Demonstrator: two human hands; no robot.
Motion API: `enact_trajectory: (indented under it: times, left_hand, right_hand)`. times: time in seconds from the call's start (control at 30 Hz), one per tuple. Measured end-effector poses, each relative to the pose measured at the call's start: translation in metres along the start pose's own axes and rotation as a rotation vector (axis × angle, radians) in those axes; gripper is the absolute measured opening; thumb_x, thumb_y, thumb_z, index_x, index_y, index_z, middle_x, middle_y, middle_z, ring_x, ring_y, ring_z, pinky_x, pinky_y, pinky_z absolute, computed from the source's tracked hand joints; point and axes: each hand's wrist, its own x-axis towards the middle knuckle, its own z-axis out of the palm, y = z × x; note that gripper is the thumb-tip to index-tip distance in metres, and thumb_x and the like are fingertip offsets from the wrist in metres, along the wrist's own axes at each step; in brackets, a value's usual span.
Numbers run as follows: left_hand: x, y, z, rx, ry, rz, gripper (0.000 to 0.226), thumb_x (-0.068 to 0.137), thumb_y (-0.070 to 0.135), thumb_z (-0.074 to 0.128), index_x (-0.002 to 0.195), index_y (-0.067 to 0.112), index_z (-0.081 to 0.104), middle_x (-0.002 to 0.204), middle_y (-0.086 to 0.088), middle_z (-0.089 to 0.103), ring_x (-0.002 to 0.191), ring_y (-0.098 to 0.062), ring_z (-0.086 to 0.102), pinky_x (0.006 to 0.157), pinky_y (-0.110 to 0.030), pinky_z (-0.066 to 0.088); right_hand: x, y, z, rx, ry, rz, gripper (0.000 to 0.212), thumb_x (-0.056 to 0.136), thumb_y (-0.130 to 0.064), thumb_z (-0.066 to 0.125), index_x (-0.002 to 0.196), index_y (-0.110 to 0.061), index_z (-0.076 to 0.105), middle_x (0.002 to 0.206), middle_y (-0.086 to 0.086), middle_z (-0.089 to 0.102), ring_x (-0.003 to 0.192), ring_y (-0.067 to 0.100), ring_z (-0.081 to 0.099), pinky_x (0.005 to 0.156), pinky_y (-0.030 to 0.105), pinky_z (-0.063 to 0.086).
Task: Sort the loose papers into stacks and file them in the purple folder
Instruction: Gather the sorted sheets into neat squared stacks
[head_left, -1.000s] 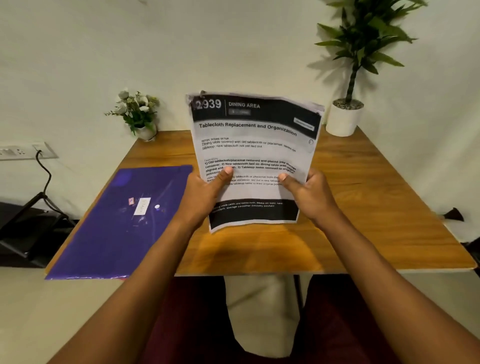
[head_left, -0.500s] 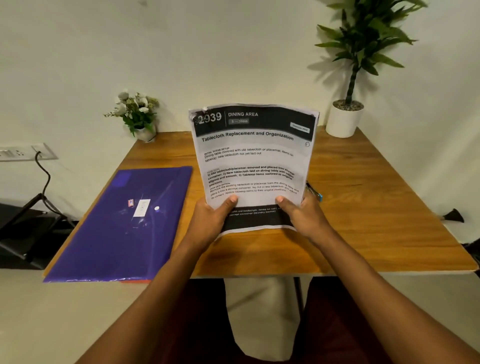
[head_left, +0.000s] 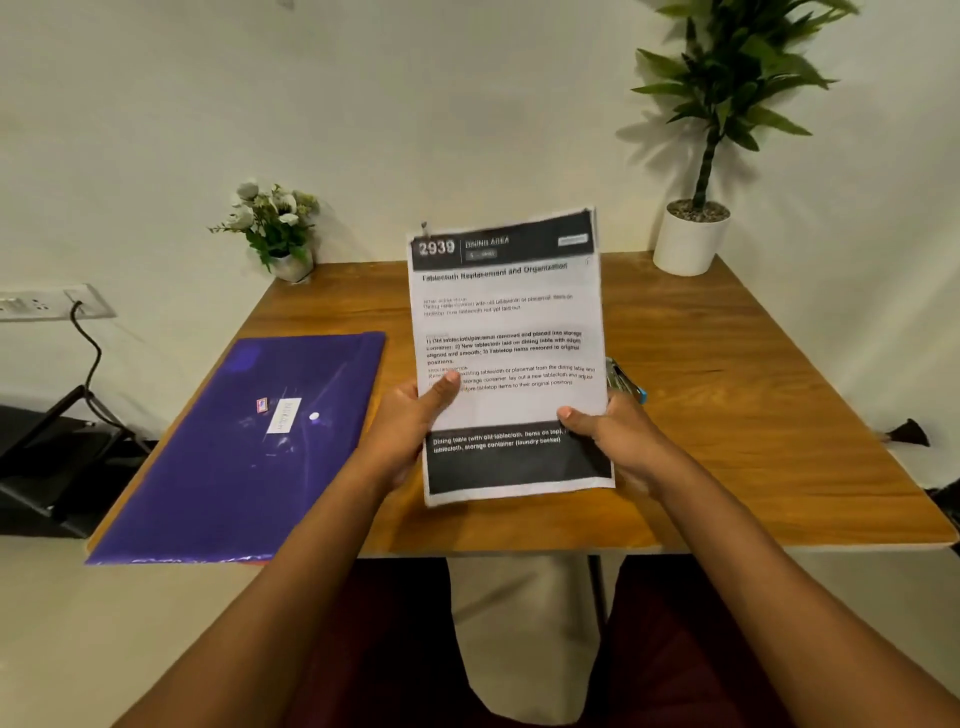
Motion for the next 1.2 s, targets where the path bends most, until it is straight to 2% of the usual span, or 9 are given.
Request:
enact_trajectory:
  times: [0.23, 0.37, 0.53, 0.63, 0.7, 0.77, 0.9, 1.07, 1.2]
  left_hand:
    - [0.029, -0.006, 0.001, 0.036, 0.162, -0.133, 0.016, 0.101, 0.025, 0.060, 0.109, 0.013, 0.066, 0.104, -0.008, 0.078, 0.089, -0.026, 0.077, 0.066, -0.036, 0.063]
    - [0.042, -0.025, 0.004, 0.044, 0.187, -0.148, 0.017, 0.102, 0.023, 0.060, 0.112, 0.011, 0.068, 0.108, -0.010, 0.077, 0.092, -0.027, 0.076, 0.081, -0.044, 0.062]
    - [0.048, -0.040, 0.000, 0.319, 0.235, -0.077, 0.022, 0.102, 0.030, 0.060, 0.107, 0.012, 0.072, 0.099, -0.001, 0.078, 0.086, -0.018, 0.076, 0.075, -0.037, 0.062]
    - [0.048, -0.048, 0.000, 0.449, 0.291, -0.001, 0.024, 0.101, 0.029, 0.060, 0.110, 0.011, 0.072, 0.103, 0.002, 0.077, 0.086, -0.011, 0.075, 0.070, -0.028, 0.061]
    - [0.048, -0.052, 0.000, 0.458, 0.302, 0.018, 0.025, 0.101, 0.029, 0.060, 0.113, 0.009, 0.071, 0.106, 0.001, 0.077, 0.087, -0.012, 0.075, 0.073, -0.033, 0.063]
    - [0.049, -0.054, 0.001, 0.482, 0.302, 0.034, 0.026, 0.101, 0.029, 0.060, 0.114, 0.009, 0.071, 0.107, 0.000, 0.076, 0.088, -0.014, 0.075, 0.075, -0.037, 0.064]
    - [0.050, -0.057, 0.001, 0.523, 0.298, 0.062, 0.026, 0.101, 0.028, 0.059, 0.114, 0.007, 0.071, 0.107, -0.001, 0.076, 0.089, -0.015, 0.074, 0.074, -0.035, 0.064]
    - [0.050, -0.054, 0.003, 0.585, 0.314, 0.098, 0.028, 0.102, 0.026, 0.058, 0.114, 0.005, 0.070, 0.108, -0.002, 0.075, 0.088, -0.014, 0.073, 0.069, -0.025, 0.061]
    - [0.047, -0.052, 0.004, 0.611, 0.319, 0.130, 0.026, 0.102, 0.023, 0.057, 0.110, 0.004, 0.072, 0.105, -0.001, 0.075, 0.085, -0.010, 0.071, 0.058, -0.009, 0.052]
  right_hand:
    - [-0.009, 0.016, -0.007, -0.042, -0.161, 0.137, 0.029, 0.095, -0.010, 0.069, 0.120, -0.025, 0.065, 0.115, -0.007, 0.075, 0.101, 0.015, 0.073, 0.084, 0.032, 0.059]
    - [-0.007, 0.014, -0.011, -0.108, -0.193, 0.160, 0.031, 0.094, -0.010, 0.070, 0.120, -0.026, 0.066, 0.119, -0.006, 0.074, 0.104, 0.017, 0.073, 0.094, 0.038, 0.058]
    - [-0.002, 0.009, -0.021, -0.260, -0.235, 0.214, 0.022, 0.091, -0.030, 0.075, 0.112, -0.027, 0.070, 0.113, -0.004, 0.076, 0.094, 0.013, 0.074, 0.089, 0.037, 0.059]
    - [0.009, 0.002, -0.033, -0.657, 0.039, 0.141, 0.053, 0.084, -0.067, 0.066, 0.078, -0.015, 0.065, 0.075, 0.002, 0.074, 0.060, 0.017, 0.063, 0.056, 0.029, 0.045]
    - [0.021, 0.000, -0.039, -0.856, 0.388, 0.008, 0.054, 0.087, -0.067, 0.062, 0.074, -0.014, 0.061, 0.074, 0.005, 0.070, 0.062, 0.019, 0.062, 0.056, 0.029, 0.043]
    - [0.035, 0.001, -0.043, -0.959, 0.571, -0.072, 0.043, 0.089, -0.060, 0.065, 0.084, -0.017, 0.064, 0.087, 0.006, 0.070, 0.072, 0.019, 0.063, 0.061, 0.029, 0.051]
    - [0.057, 0.008, -0.043, -1.095, 0.533, 0.051, 0.062, 0.087, -0.066, 0.065, 0.118, -0.012, 0.066, 0.128, 0.011, 0.059, 0.111, 0.031, 0.060, 0.083, 0.044, 0.058]
    - [0.068, 0.001, -0.039, -1.055, 0.481, 0.037, 0.032, 0.093, -0.045, 0.068, 0.093, -0.013, 0.060, 0.092, 0.007, 0.063, 0.079, 0.022, 0.061, 0.059, 0.032, 0.049]
    - [0.073, -0.005, -0.042, -1.001, 0.433, 0.095, 0.028, 0.098, -0.036, 0.062, 0.089, -0.010, 0.061, 0.082, 0.006, 0.061, 0.075, 0.023, 0.060, 0.055, 0.028, 0.040]
